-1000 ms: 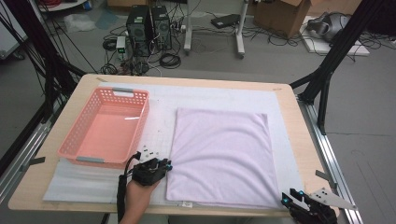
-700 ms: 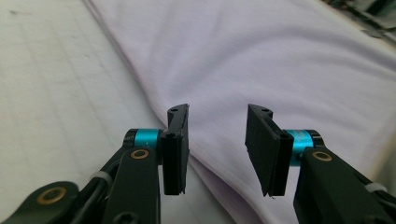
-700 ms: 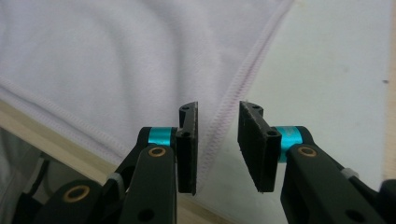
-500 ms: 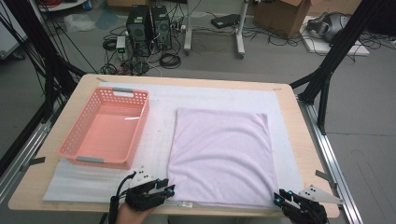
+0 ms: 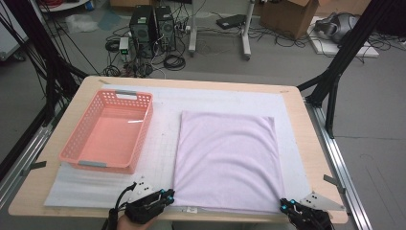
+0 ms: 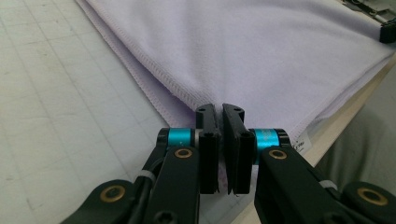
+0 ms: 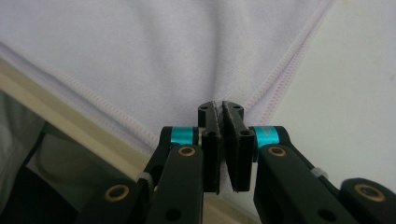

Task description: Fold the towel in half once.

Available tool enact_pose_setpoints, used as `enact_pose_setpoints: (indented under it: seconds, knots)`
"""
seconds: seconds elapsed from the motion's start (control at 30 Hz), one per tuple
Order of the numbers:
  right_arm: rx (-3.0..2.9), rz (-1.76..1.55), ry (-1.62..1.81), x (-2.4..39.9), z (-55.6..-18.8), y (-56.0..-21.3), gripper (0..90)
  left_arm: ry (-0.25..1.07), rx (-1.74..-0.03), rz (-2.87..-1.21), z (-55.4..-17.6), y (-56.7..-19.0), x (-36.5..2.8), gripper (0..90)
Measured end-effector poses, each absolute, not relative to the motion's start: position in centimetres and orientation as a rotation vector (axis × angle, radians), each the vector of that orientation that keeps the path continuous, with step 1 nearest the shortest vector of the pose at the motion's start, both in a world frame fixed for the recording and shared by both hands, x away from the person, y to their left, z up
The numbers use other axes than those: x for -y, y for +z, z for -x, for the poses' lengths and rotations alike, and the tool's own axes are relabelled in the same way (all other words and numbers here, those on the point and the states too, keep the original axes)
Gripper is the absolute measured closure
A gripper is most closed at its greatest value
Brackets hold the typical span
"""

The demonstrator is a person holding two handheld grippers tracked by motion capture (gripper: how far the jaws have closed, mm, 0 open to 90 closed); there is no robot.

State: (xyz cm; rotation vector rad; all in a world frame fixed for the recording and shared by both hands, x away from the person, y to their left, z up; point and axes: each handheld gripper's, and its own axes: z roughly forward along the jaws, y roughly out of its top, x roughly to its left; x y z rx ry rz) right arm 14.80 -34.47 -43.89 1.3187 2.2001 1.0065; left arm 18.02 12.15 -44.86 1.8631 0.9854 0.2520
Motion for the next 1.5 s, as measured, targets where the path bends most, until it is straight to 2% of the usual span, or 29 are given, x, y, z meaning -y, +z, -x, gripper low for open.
enact_pose_setpoints:
  seconds: [0.27,0.33,0.37,0.4,0.5,0.6,0.83,1.03,1.3,1.37,1.5]
  knots:
    - [-2.191,-1.320,1.046,35.2,-13.2,-43.2,86.2,0.232,-0.981,-1.887,-17.0,-44.9,-12.6,84.9]
    - [-2.200,-1.330,1.038,35.3,-13.2,-43.3,82.4,0.232,-0.978,-1.897,-17.0,-44.9,-12.6,83.8]
    - [-2.203,-1.343,1.021,35.3,-13.3,-43.4,74.4,0.246,-0.980,-1.898,-17.0,-44.9,-12.6,80.9]
    - [-2.191,-1.352,1.007,35.2,-13.4,-43.6,68.3,0.263,-0.988,-1.888,-17.0,-44.8,-12.6,73.0]
    - [-2.120,-1.376,1.063,35.7,-13.8,-43.1,61.4,0.285,-0.985,-1.840,-17.2,-44.5,-13.0,59.0]
    - [-2.054,-1.381,1.140,36.2,-14.8,-42.6,60.2,0.291,-0.979,-1.802,-18.0,-44.6,-13.2,54.2]
    - [-2.030,-1.372,1.137,36.7,-18.5,-42.3,57.6,0.293,-0.987,-1.753,-20.6,-44.5,-13.4,53.6]
    - [-2.046,-1.394,1.138,37.4,-19.6,-42.7,54.4,0.303,-0.995,-1.730,-22.4,-44.0,-13.0,53.1]
    - [-2.022,-1.422,1.139,38.9,-20.9,-42.7,44.6,0.314,-1.000,-1.731,-25.0,-43.9,-12.1,49.5]
    - [-2.018,-1.428,1.141,39.0,-21.3,-42.7,47.2,0.316,-0.994,-1.734,-25.6,-43.7,-11.8,50.0]
    - [-2.025,-1.412,1.146,38.9,-22.4,-42.7,64.2,0.311,-0.996,-1.758,-27.6,-43.4,-11.3,55.1]
